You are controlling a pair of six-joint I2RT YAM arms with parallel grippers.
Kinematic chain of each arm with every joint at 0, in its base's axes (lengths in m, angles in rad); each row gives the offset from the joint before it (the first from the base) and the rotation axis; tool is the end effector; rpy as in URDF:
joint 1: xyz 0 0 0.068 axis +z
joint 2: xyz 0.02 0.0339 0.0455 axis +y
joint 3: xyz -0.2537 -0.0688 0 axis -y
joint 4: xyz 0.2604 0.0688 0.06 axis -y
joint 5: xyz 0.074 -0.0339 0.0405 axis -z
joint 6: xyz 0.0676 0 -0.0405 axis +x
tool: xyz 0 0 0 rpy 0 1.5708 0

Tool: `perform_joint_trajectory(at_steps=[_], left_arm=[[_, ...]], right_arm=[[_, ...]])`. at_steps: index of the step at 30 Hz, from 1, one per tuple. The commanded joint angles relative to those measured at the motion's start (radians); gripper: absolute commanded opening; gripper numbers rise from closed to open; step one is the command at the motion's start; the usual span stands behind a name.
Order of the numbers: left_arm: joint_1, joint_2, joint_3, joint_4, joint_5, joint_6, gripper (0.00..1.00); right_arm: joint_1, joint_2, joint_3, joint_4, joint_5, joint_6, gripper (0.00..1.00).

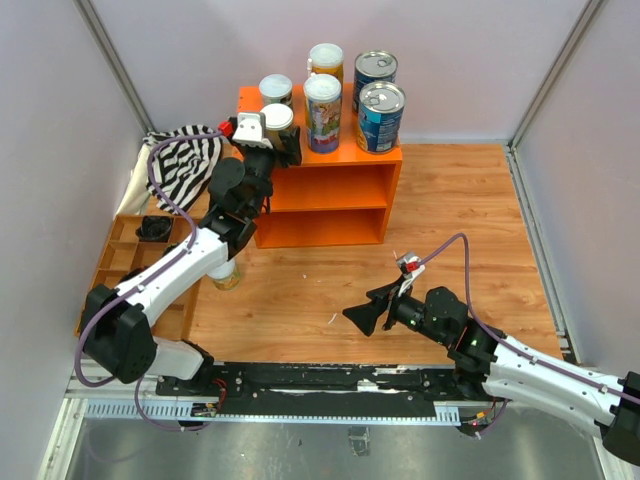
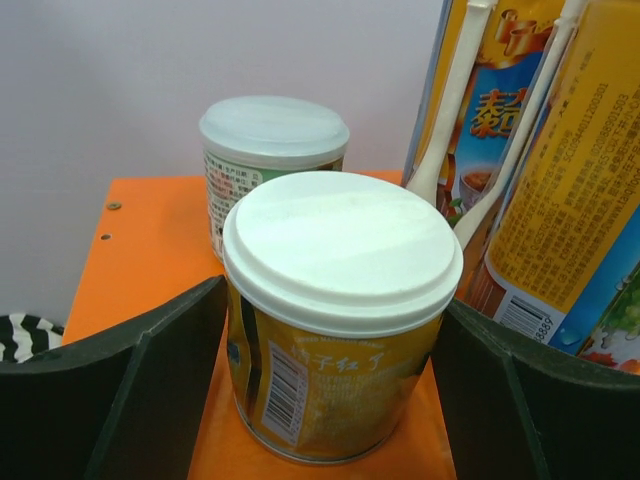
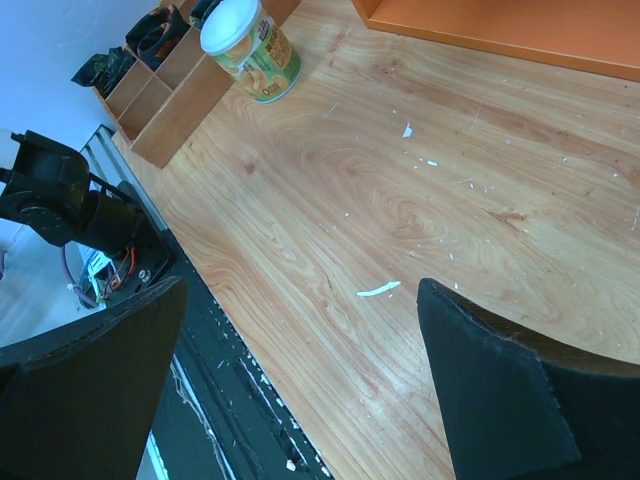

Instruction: Place and organize the canned foods onto the counter

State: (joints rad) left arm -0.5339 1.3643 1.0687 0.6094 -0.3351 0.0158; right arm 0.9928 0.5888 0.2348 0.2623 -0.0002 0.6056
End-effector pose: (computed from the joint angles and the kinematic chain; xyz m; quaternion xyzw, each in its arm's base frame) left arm 0.3261 -0.1670 0.3859 0.0275 0.5946 -0.1095 0.7961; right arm 0.1175 0.1801 0.2074 -0.1422 0.7250 0.4831 0.4699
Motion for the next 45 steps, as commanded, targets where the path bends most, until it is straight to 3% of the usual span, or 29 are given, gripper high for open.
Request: perform_joint_trajectory(at_steps=[1,7,30,38,45], left_arm=[[0.011,0.021,0.029,-0.054,0.022,-0.014,0.87],[0.011,0.014,0.033,-0.062,0.021,-0.016,0.93],[0.011,-0.21,0.005,-0.2,-0.003,-0.09,0.97],[0.011,-0.393,-0.062,-0.362,-0.03,-0.226,0.97],[0.011,-0.606,-0.178,-0.66,-0.151,-0.44,0.93]], right_arm=[[-0.029,-0.005,0.008,0.002,-0.009,0.005,0.99],[-0.029,-0.003,0.009,0.005,-0.011,0.007,0.99],[-0.029,0.002,0.003,-0.007,-0.032,0.023,0.99],[-0.029,0.004,-0.012,-0.017,-0.037,0.031,1.0],[-0.028,-0.01,-0.035,-0.031,-0.033,0.042,1.0]])
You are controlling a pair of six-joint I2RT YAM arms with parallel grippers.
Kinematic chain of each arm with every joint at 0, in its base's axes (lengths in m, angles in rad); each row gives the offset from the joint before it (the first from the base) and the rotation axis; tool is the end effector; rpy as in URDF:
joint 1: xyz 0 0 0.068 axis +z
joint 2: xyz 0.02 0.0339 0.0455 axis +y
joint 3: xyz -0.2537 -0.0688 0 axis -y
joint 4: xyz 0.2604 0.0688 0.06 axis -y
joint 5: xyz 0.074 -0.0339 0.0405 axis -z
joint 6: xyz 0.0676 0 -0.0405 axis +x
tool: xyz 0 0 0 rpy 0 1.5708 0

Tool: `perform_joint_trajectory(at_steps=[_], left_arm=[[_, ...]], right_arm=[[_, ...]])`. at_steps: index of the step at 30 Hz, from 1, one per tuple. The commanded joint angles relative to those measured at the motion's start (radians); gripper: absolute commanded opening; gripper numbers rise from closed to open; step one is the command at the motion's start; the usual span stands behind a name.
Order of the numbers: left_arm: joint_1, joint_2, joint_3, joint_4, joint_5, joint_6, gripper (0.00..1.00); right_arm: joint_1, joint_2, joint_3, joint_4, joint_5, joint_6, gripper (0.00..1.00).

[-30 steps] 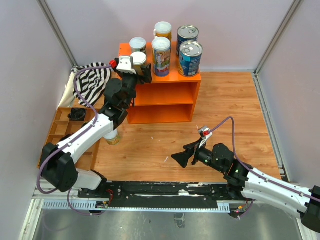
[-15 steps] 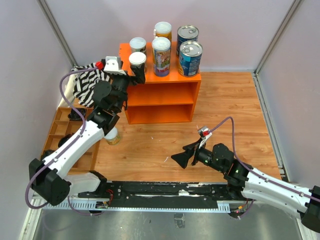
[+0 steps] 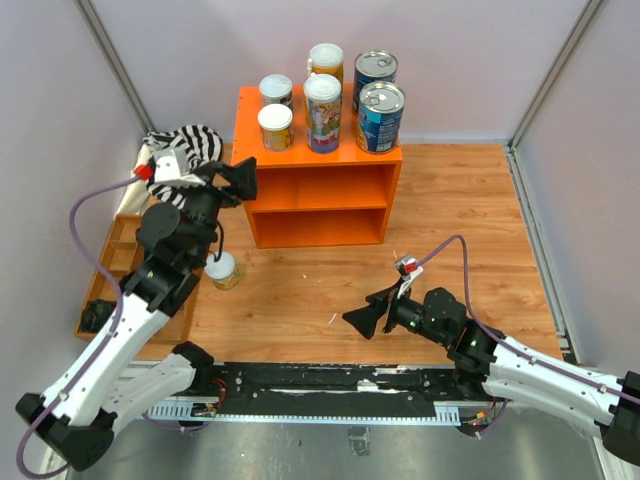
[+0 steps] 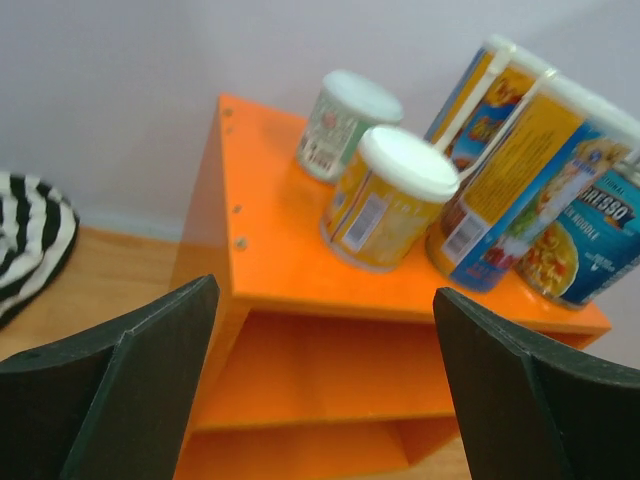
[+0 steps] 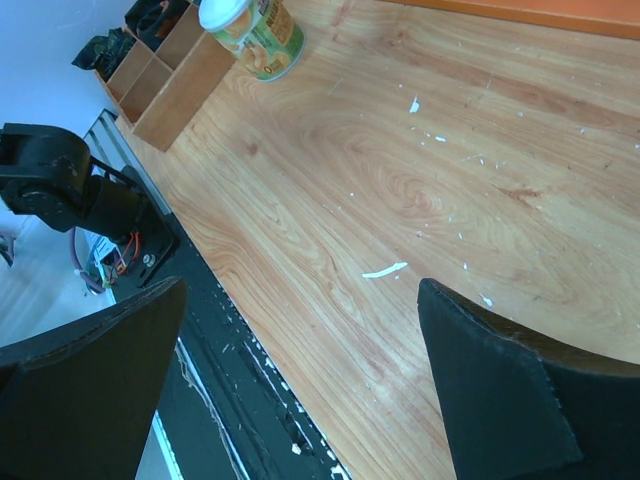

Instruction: Place and organize the canned foods onto the counter

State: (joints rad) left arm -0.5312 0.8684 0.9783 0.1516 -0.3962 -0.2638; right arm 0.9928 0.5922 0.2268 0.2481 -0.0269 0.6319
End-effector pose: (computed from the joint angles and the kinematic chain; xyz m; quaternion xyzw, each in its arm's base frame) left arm 0.2202 -0.0991 0.4306 -0.0751 0.6125 -0.1906 0.7635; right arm 0.1158 0.1809 0.2015 -0.1429 0.7335 0.4892 0.4497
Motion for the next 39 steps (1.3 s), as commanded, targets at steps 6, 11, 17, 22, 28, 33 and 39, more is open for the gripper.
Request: perform_joint_trajectory(at_steps=[6,11,17,22,28,33,39], left_arm=[[0.008,-0.35,-0.325,-0.381,-0.164,-0.391,0.91],[0.008,-0.429,-0.462,-0.528,-0.193,-0.573,0.9],[0.008,-0.467,-0.555,-0.675,-0.264,-0.776,0.91],[0.008,-0.447,-0.59,-0.716,-0.289,-0.884,0.94],[0.008,-0.362,-0.609,-0.692,-0.292,-0.943,0.96],[0.008,-0.284,-0.627,-0.664,-0.299,-0.986,0.98],[0.008,-0.179,-0.627,-0.624,-0.339,-1.014,0.98]], right_arm=[[-0.027,0.003,-0.057,0.002,-0.011,0.038,1.0],[-0.013,-0.003,-0.086,0.01,-0.004,0.058,0.99],[0.0,-0.017,-0.106,0.011,0.016,0.073,1.0],[0.008,-0.004,-0.11,0.026,0.021,0.078,1.0],[0.01,-0.006,-0.121,0.034,0.024,0.078,1.0],[0.01,-0.012,-0.133,0.041,0.028,0.078,1.0],[0.01,0.0,-0.136,0.058,0.025,0.071,1.0]])
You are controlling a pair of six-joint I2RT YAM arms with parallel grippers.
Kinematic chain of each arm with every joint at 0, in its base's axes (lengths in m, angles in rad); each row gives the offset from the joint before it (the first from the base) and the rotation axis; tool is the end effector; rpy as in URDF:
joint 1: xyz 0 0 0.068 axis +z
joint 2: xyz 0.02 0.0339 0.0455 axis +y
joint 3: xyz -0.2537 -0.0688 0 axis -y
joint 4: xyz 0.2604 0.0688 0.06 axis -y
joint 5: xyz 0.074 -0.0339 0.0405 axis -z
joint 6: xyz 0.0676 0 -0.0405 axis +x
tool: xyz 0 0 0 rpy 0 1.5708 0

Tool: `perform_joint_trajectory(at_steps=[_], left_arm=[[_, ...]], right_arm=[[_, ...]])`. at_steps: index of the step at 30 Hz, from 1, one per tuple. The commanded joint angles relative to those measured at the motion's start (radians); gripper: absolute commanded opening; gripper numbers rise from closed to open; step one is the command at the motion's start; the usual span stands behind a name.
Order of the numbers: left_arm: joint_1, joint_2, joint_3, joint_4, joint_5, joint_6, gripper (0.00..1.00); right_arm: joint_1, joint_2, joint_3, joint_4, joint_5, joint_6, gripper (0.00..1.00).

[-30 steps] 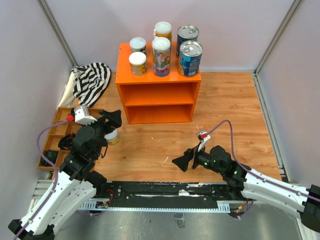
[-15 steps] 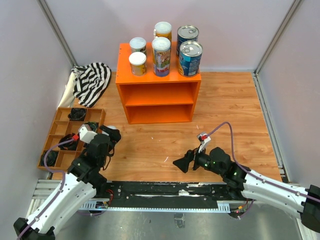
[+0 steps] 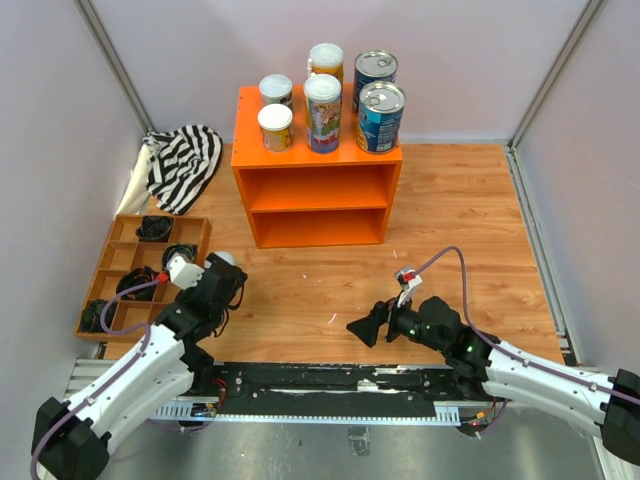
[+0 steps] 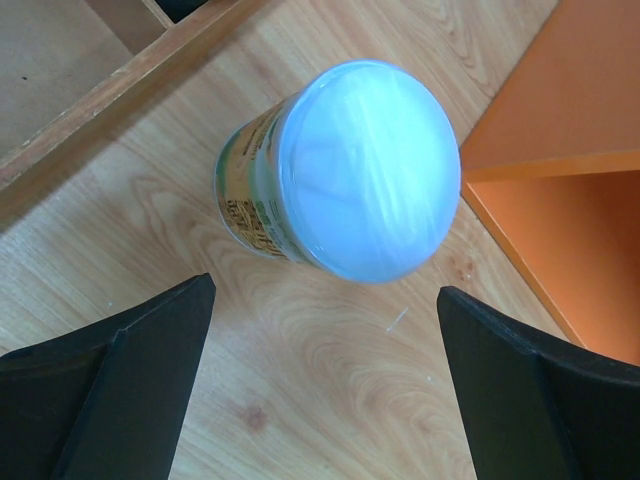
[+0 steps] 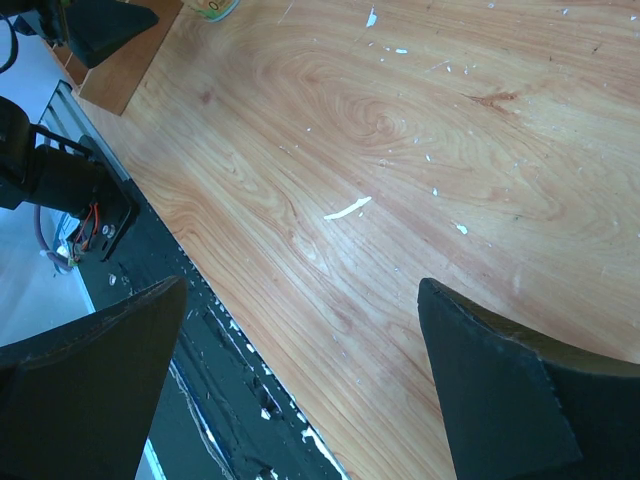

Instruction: Place and organize the canned foods onto the counter

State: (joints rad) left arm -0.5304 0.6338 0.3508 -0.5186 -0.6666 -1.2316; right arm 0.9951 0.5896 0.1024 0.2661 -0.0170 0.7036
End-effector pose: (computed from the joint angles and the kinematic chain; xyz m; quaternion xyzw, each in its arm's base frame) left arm 0.1685 -0.0503 0.1573 -0.4161 0.7805 -0.0805 0.4596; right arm 0.1109 0.1730 0.1546 -0.1187 0.7717 0.4735 0.4076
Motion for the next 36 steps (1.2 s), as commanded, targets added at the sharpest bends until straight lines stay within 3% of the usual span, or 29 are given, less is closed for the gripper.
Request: perform_joint_trajectory(at_steps=[1,9,23,36], left_arm=[[0.007,0.076,0.002,0.053,-0.075,-0.047,0.98],[0.007,0.19,-0.011,0.156,-0.131,-0.022,0.98],[0.006,0.295,-0.035,0.38,-0.196,0.148,0.98],[0.006,0.301,-0.047,0.488,-0.233,0.293,0.95]], right_arm=[[0.008,0.005,-0.012,0.043,0.015,-0.002,1.0],[0.007,0.021,-0.017,0.06,0.012,-0.016,0.99],[0.005,0.052,-0.017,0.1,0.023,-0.039,0.99],[-0.002,0.118,0.0,0.144,0.016,-0.05,0.98]])
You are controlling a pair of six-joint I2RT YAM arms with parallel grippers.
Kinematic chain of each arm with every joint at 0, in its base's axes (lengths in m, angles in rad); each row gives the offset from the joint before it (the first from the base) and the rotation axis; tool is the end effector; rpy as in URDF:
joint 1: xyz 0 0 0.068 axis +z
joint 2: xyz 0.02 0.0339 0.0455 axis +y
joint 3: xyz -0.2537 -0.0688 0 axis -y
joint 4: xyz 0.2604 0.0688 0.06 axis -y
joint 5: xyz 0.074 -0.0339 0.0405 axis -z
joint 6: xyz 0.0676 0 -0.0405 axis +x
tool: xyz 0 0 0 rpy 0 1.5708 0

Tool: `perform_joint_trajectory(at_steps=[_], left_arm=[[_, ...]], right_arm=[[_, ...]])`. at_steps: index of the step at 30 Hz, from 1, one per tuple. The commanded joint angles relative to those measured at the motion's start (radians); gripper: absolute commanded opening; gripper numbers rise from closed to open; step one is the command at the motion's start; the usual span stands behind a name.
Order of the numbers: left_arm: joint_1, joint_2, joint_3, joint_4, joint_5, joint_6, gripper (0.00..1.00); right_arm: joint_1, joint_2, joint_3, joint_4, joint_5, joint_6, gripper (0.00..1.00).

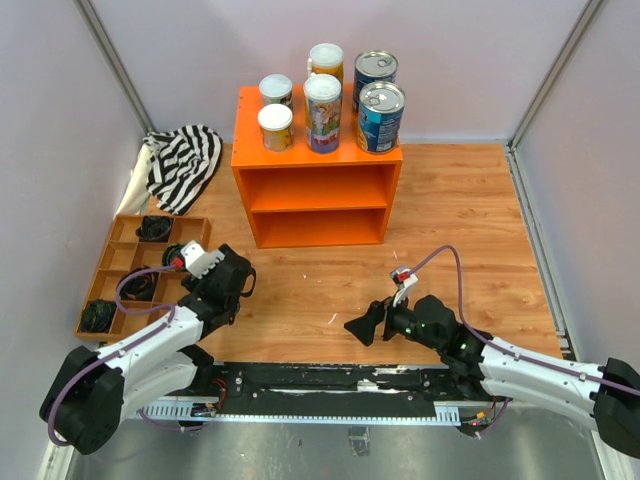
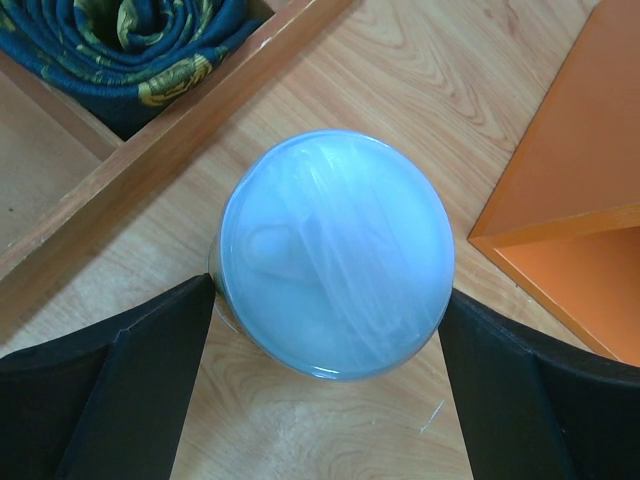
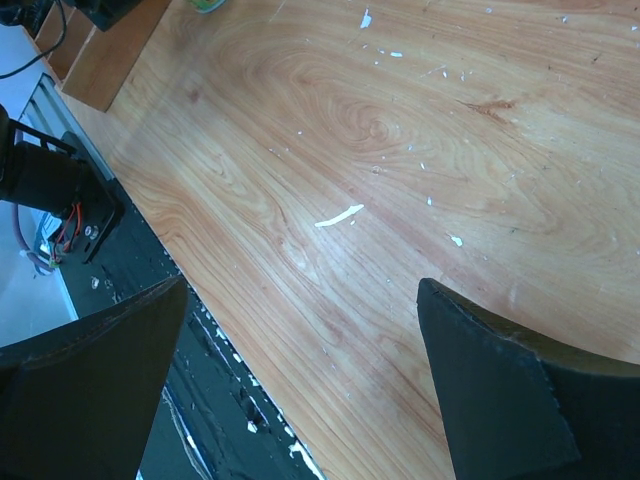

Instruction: Place and organize the canned foods onto the counter

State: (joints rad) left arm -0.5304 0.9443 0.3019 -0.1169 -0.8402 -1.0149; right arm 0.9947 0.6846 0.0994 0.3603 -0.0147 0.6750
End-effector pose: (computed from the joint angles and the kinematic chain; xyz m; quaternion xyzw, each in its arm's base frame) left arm 0.1998 -0.0588 0.1291 -0.3575 0.7758 0.0168 0.5196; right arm 0.1145 0.1781 0.1485 -0.1290 0.7713 0.4658 0.4141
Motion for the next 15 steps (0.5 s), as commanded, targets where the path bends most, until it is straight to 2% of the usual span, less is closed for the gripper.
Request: perform_joint_trajectory(at_steps=[1,15], left_arm=[[0.006,-0.01,0.001,0.1,-0.06,0.091,0.94],[0.006,0.074,-0.007,0.227,-0.077,0.215,0.92]], right_arm=[[-0.002,0.031,0.004,0.055,0.01,-0.022,0.98],[-0.004,0.058,0.0,0.078,0.01,-0.016,0.98]])
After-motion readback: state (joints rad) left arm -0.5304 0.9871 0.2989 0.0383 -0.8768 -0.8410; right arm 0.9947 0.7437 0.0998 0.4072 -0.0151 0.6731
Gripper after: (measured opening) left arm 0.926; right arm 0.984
